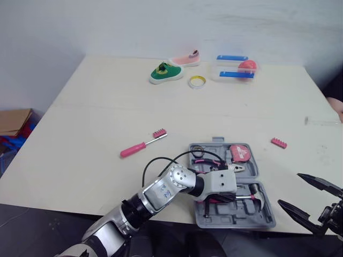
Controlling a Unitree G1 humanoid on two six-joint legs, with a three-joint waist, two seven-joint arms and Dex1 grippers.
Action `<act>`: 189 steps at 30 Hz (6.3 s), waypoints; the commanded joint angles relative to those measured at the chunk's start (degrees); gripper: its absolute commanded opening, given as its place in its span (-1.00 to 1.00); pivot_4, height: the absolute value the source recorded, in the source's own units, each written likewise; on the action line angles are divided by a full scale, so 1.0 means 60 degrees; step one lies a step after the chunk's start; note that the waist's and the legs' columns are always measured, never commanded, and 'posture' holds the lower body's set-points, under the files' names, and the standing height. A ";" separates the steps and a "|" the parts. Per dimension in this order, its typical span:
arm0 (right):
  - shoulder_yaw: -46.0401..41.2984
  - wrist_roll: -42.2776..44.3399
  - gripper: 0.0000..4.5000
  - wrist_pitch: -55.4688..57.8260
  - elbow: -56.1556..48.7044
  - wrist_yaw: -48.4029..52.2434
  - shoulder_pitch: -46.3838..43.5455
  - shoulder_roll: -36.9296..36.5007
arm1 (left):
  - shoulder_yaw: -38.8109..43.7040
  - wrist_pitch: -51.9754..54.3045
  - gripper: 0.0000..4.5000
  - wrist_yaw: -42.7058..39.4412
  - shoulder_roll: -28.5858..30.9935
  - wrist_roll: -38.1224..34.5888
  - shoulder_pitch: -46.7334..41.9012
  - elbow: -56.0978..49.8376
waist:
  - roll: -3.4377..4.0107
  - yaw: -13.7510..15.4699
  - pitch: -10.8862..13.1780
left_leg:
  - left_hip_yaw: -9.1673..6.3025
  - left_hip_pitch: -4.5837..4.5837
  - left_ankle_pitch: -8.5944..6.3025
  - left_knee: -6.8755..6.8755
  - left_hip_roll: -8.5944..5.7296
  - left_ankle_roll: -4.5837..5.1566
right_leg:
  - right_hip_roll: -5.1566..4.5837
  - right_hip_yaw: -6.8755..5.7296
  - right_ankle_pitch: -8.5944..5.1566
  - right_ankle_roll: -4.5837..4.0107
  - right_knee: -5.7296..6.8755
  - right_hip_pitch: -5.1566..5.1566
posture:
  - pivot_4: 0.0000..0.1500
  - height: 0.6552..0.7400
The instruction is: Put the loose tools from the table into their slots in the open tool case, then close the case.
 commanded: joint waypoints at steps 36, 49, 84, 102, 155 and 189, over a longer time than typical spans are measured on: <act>-0.1649 -0.0060 1.00 -0.1334 0.3313 0.0536 -0.0502 -0.0743 | 0.7370 -0.3969 -0.60 -0.3284 0.5018 -0.3528 0.3422 -0.1696 | 0.0247 0.0017 0.0172 | 0.0036 -0.0031 -0.0055 -0.0010 -0.0008 0.0034 | -0.0004 0.0018 0.0014 0.0084 0.0004 -0.0075 | 1.00 1.00; -0.3129 -0.0539 1.00 -0.3549 0.9325 0.0345 -0.1377 -0.2764 | 1.2056 -0.5860 0.99 -0.2998 0.7963 -0.3297 0.4305 0.4612 | 0.0224 -0.0295 0.0196 | 0.0067 -0.0046 -0.0104 -0.0042 0.0004 0.0009 | -0.0010 0.0031 0.0029 0.0124 0.0024 -0.0139 | 1.00 1.00; 0.0705 0.0183 1.00 -0.0800 0.2236 -0.1172 -0.3120 -0.0841 | 0.7801 -0.3470 0.99 -0.1677 0.5444 -0.1697 -0.1700 0.5996 | 0.0145 -0.0350 0.0243 | 0.0121 -0.0062 0.0021 -0.0024 0.0000 -0.0082 | 0.0011 0.0031 0.0064 0.0188 0.0130 -0.0188 | 1.00 1.00; 0.1488 0.0341 1.00 0.0478 -0.0504 -0.2349 -0.2690 -0.0017 | 0.7020 -0.5658 0.99 -0.1790 0.3706 -0.0195 -0.3383 0.9472 | 0.0020 -0.0361 0.0315 | 0.0122 -0.0075 0.0038 0.0003 0.0002 -0.0081 | 0.0017 -0.0008 0.0066 0.0191 0.0187 -0.0216 | 1.00 1.00; 0.0865 0.0528 1.00 0.0542 -0.0847 -0.0973 -0.0791 -0.0477 | 0.5612 -0.3630 -0.72 -0.4912 0.4380 -0.2053 0.1459 -0.1503 | 0.0028 -0.0209 0.0310 | 0.0089 -0.0081 0.0026 0.0035 0.0005 -0.0034 | 0.0001 0.0032 0.0059 0.0179 0.0233 -0.0205 | 1.00 1.00; 0.0499 0.0988 1.00 0.2288 -0.2202 -0.0528 -0.0093 -0.0791 | 0.1000 0.6182 -0.72 0.0151 0.3251 -0.2371 0.0021 -0.6437 | 0.0033 -0.0147 0.0309 | 0.0046 -0.0091 0.0042 0.0052 -0.0001 -0.0037 | 0.0007 0.0024 0.0049 0.0155 0.0231 -0.0196 | 1.00 1.00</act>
